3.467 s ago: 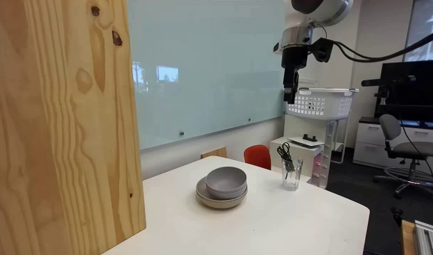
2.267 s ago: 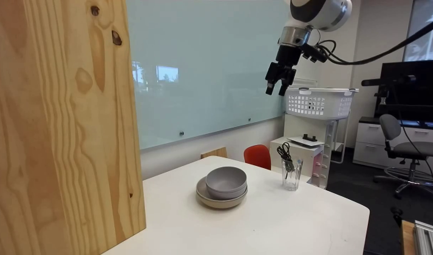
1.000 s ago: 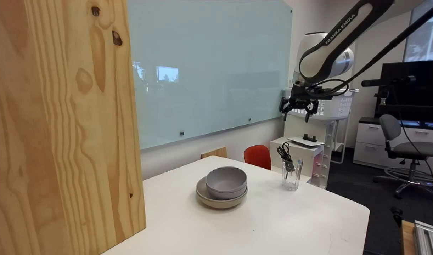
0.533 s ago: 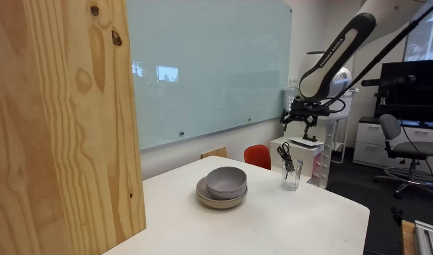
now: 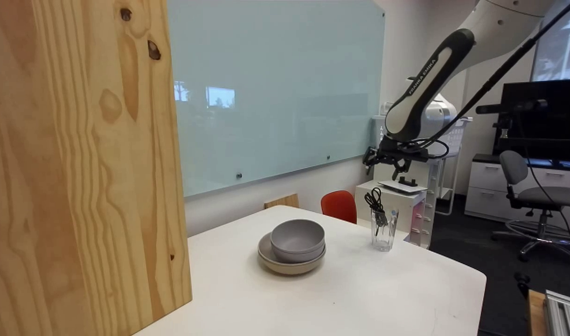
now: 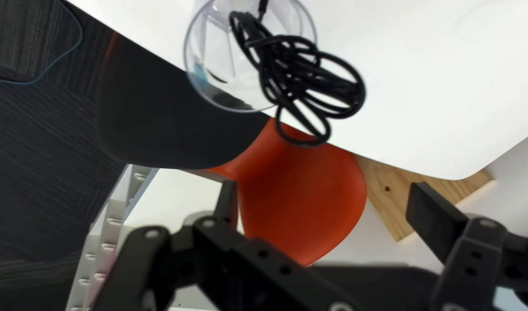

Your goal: Remove the black cable from the glass cup and put it on the table

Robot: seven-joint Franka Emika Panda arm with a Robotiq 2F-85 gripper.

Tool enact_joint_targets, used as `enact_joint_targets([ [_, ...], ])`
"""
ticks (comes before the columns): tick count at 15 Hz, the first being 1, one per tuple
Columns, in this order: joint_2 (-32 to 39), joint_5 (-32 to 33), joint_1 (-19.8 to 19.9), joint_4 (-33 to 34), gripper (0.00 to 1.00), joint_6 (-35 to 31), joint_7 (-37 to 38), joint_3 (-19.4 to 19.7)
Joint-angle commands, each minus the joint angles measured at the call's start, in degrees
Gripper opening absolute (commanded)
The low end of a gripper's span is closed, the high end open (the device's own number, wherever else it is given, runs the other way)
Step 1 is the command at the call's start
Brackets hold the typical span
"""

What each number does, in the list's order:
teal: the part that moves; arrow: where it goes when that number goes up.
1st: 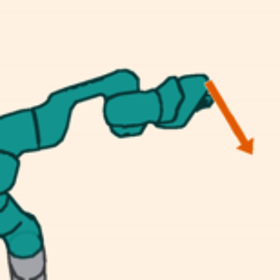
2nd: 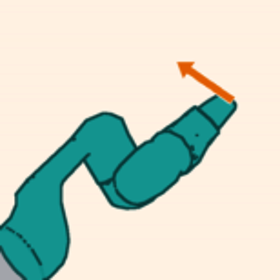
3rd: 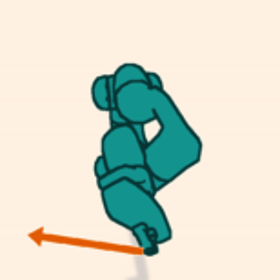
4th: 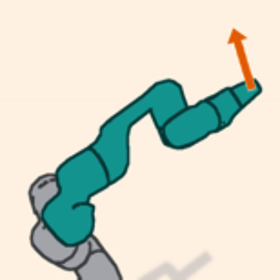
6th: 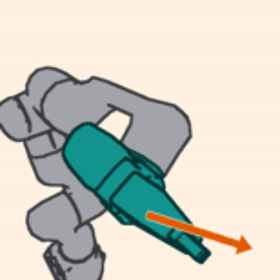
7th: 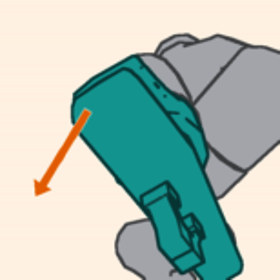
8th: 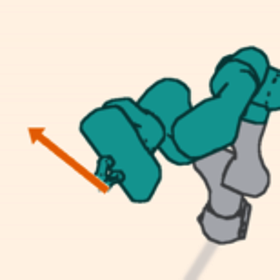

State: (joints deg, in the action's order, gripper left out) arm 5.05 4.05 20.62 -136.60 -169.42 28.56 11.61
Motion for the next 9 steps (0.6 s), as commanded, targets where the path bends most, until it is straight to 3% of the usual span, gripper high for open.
enact_joint_targets([
  [1,-1.1,-15.4,1.9,-0.7,1.00,1.0,-15.0,-7.0],
  [4,0.5,-23.9,2.1,1.2,1.00,2.2,-22.9,-8.7],
  [9,2.3,-25.4,3.5,1.2,1.00,2.7,-25.0,-7.2],
])
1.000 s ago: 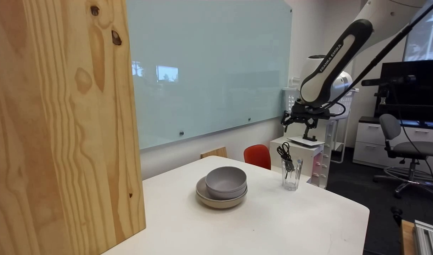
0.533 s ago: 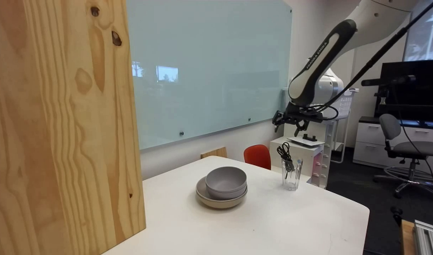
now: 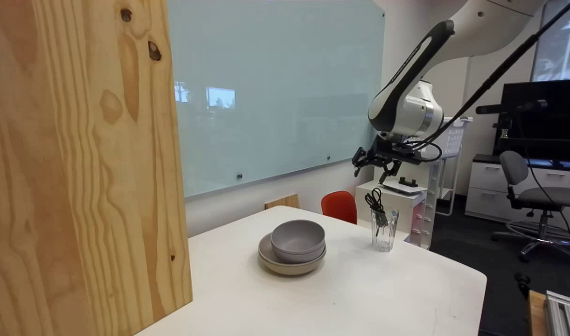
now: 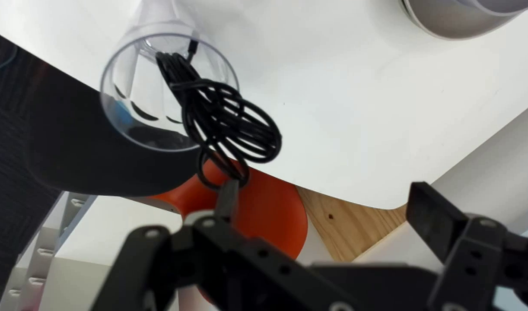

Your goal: Remove the black cable from the glass cup and put it on the table

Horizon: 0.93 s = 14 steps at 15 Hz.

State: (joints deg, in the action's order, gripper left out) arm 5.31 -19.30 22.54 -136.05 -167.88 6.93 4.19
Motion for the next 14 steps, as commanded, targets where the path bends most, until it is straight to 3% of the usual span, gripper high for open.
enact_joint_targets([
  [1,2.5,-2.3,2.1,0.7,1.00,1.1,-3.9,0.2],
  [10,6.4,3.5,2.1,0.8,1.00,-1.8,-0.3,2.8],
  [11,6.3,4.1,-0.7,0.7,1.00,-1.5,-0.7,5.6],
  [14,6.0,8.5,-2.9,0.7,1.00,-1.9,-0.9,8.3],
])
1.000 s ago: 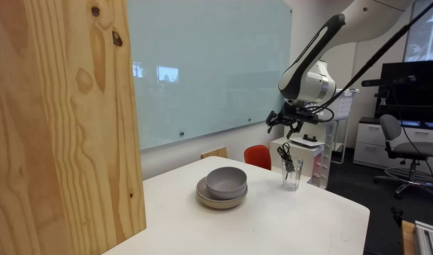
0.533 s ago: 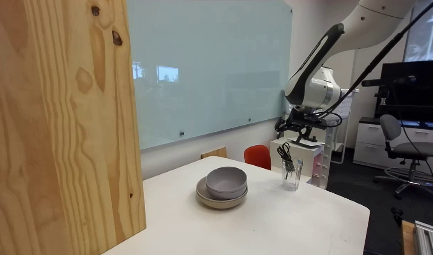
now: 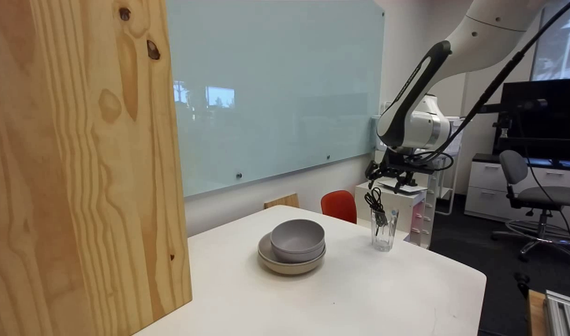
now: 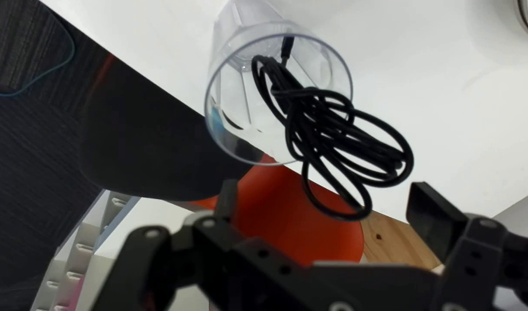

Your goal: Remove the black cable from the glass cup and put it on the table

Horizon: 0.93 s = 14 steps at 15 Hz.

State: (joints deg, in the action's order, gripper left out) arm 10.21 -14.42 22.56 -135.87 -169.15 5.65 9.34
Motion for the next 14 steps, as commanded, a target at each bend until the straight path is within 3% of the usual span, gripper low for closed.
enact_joint_targets([
  [1,1.1,4.9,-3.7,0.7,1.00,-0.4,0.5,3.9],
  [8,0.5,7.2,-6.1,1.0,1.00,0.6,-1.0,3.7],
  [14,1.3,7.4,-5.9,2.7,1.00,0.8,-2.7,4.2],
])
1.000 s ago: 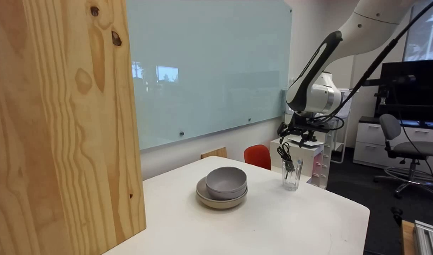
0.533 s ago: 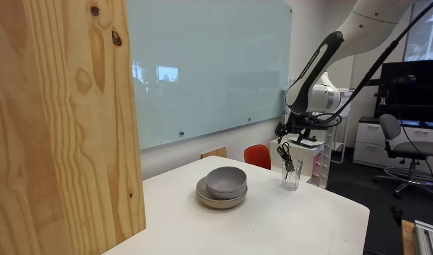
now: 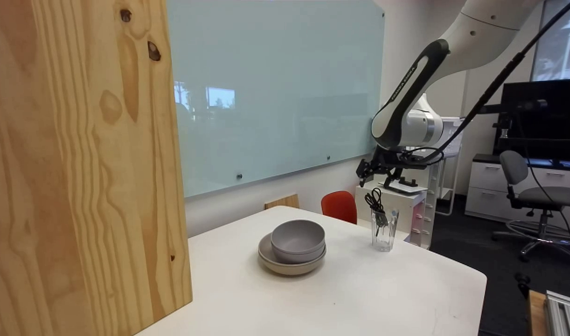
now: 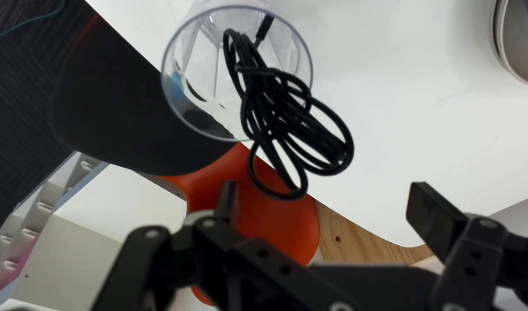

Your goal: Remove the black cable from the glass cup and put it on the table

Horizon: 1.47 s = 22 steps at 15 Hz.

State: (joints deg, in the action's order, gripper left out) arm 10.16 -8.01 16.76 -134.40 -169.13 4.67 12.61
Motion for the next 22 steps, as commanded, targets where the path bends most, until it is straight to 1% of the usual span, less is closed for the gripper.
enact_joint_targets([
  [1,1.4,1.4,-0.1,1.3,1.00,0.7,-1.7,1.2],
  [4,2.0,1.0,0.0,1.2,1.00,-0.4,-1.5,1.3],
  [5,2.4,0.3,0.8,1.3,1.00,-0.3,-2.1,0.4],
  [6,2.8,0.2,0.9,1.4,1.00,-0.6,-2.1,0.4],
  [18,6.3,0.3,3.5,3.1,1.00,-0.1,-3.5,-0.1],
  [19,6.5,-0.1,3.8,3.2,0.75,-0.3,-3.7,-0.4],
  [20,6.6,-0.2,4.2,3.2,0.74,-0.7,-4.3,-0.7],
  [22,6.4,-0.2,4.6,3.3,0.58,-0.6,-4.9,-1.1],
])
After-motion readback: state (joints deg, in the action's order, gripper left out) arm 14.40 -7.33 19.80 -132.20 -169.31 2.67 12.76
